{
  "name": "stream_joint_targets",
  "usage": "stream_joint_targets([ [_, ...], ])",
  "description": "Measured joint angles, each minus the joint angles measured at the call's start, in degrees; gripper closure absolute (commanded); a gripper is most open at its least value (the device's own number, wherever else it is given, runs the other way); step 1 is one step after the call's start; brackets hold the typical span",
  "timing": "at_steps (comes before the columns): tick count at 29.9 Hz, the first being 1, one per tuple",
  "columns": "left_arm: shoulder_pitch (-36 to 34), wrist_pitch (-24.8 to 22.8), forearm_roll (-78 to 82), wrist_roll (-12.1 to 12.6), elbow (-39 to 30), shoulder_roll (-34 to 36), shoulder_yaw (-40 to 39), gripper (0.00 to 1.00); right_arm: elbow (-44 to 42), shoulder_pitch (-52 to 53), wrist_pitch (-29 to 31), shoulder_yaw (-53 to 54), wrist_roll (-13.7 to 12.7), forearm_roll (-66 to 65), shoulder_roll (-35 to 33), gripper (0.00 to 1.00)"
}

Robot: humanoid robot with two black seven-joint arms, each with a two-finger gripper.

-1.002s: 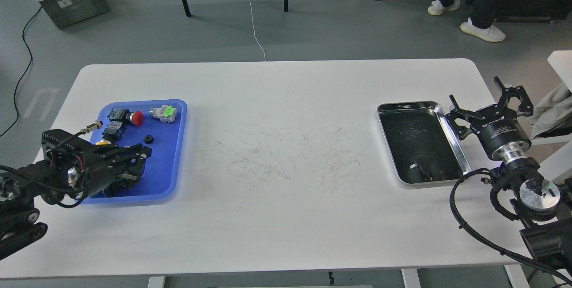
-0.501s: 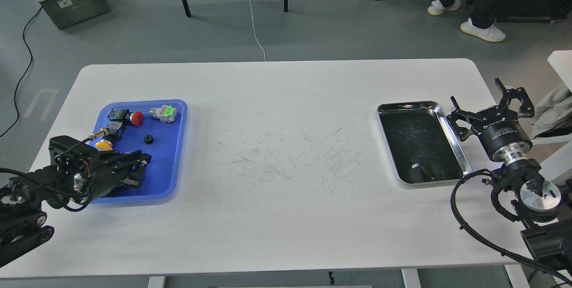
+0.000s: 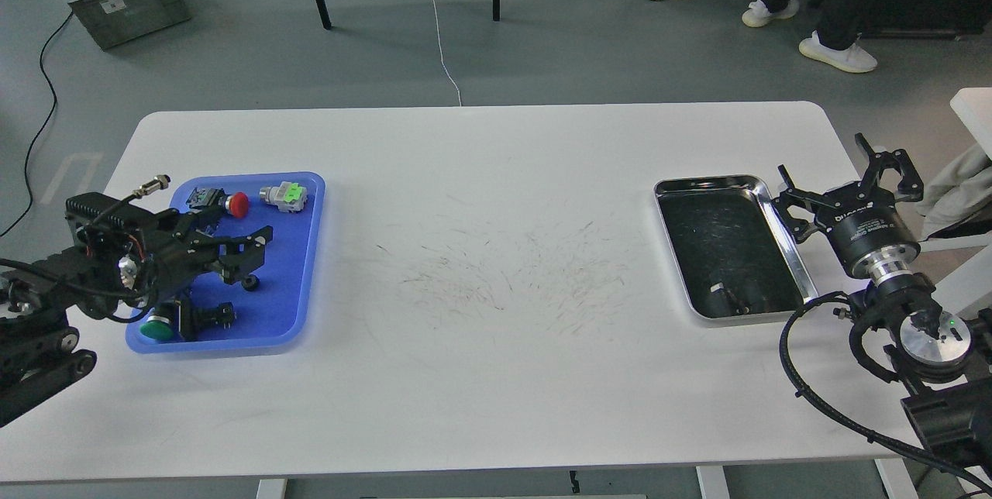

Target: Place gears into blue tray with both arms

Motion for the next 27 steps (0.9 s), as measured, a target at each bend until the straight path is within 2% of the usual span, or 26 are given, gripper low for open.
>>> stream_joint_targets([
  [7,-4.70,-0.36,-8.89,0.23,-1.06,0.03,-5.94,0.02,0.20,1.34,0.00,-1.19,-0.05,0.00,-0.01,0.03],
  [13,-10.47,-1.07,-29.01,0.42,-1.03,-0.68,-6.19,0.02,0.70,1.39,0.00,-1.26,-0.12,0.00,-0.01,0.02],
  [20,-13.75,-4.65,-51.11,0.45,-0.30,-2.69,-6.17,0.02,0.75,1.41,0.00,-1.29,-0.27,0.00,-0.01,0.02],
  [27,-14.33,-8.79,-65.94,0.19,4.10,-7.17,-9.06,0.02,0.77,2.16,0.00,-1.32,-0.31,0.00,-0.44,0.01],
])
